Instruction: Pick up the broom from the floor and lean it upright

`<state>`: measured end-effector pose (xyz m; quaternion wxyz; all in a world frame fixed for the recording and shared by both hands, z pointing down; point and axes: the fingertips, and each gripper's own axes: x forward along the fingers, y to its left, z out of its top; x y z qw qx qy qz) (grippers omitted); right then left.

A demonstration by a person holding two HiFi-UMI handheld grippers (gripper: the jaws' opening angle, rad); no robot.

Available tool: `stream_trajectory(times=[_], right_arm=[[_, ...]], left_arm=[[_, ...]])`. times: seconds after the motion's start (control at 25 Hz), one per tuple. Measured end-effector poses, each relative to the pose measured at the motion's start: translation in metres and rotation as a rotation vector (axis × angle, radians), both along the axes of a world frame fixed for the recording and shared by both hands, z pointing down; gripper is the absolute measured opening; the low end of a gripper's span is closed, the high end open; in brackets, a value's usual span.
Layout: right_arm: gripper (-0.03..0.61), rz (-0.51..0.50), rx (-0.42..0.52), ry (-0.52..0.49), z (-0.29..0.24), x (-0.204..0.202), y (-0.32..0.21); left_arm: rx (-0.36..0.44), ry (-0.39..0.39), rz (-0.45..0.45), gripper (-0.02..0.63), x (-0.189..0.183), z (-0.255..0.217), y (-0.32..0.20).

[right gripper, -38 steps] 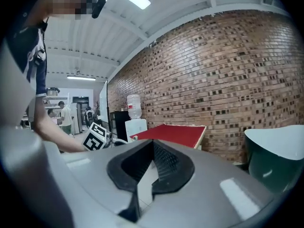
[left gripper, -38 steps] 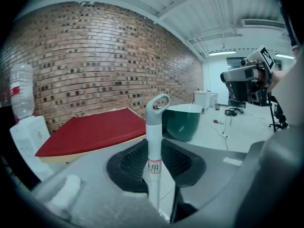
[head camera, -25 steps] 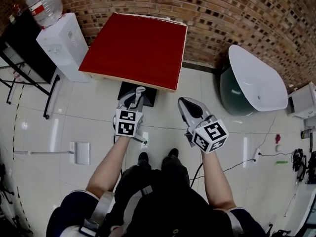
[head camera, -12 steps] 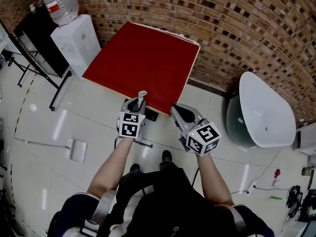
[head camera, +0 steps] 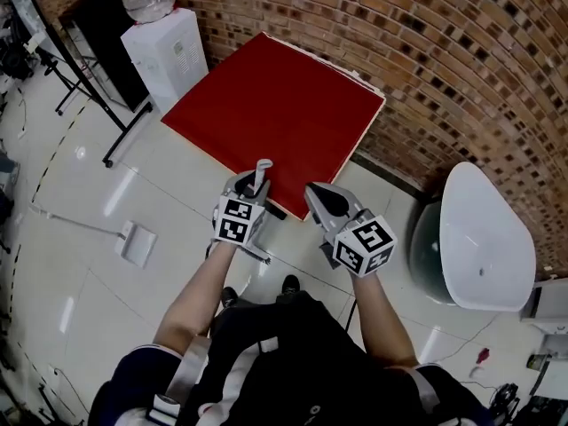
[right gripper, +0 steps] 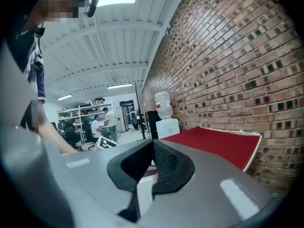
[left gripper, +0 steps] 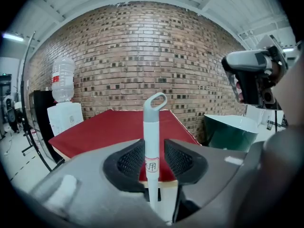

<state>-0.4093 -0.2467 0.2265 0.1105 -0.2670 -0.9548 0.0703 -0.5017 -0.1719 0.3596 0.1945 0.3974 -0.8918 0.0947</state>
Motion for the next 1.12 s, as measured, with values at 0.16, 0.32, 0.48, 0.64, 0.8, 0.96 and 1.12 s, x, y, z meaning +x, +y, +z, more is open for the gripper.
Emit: stream_trajectory(times=[0.16,0.32,0.48,0.64,0.8,0.96,1.12], right_arm=[[0.005,-0.023,-0.022,-0.002,-0.002,-0.007,0.006],[0.005,-0.014,-0.04,-0.021,-0.009,-0.015,0.015],[0.005,0.016,-0.065,-0.042,-0.014,-0.017,0.024],[0.006,0.036,-0.081,-0.057,-0.02,-0.017,0.04],[0.006,0.043,-0.068,-0.079,-0.03,-0.017,0.056],[0.006,0.055,-0.037,-0.097,-0.039,-0.015,0.065],[0.006,0.058,-0.017,-0.112,-0.048,-0.013,0.072]], left_arm=[[0.0,0.007,0.01,0.166,0.008,-0.005,0.004],[0.036,0.005,-0.004,0.171,0.016,-0.022,0.026],[0.119,0.022,0.013,0.169,0.033,-0.051,0.045],[0.174,0.01,0.04,0.12,0.041,-0.083,0.062],[0.207,0.0,0.069,0.026,0.048,-0.11,0.072],[0.239,-0.012,0.119,0.0,0.056,-0.131,0.071],[0.262,-0.006,0.148,0.0,0.061,-0.147,0.07]])
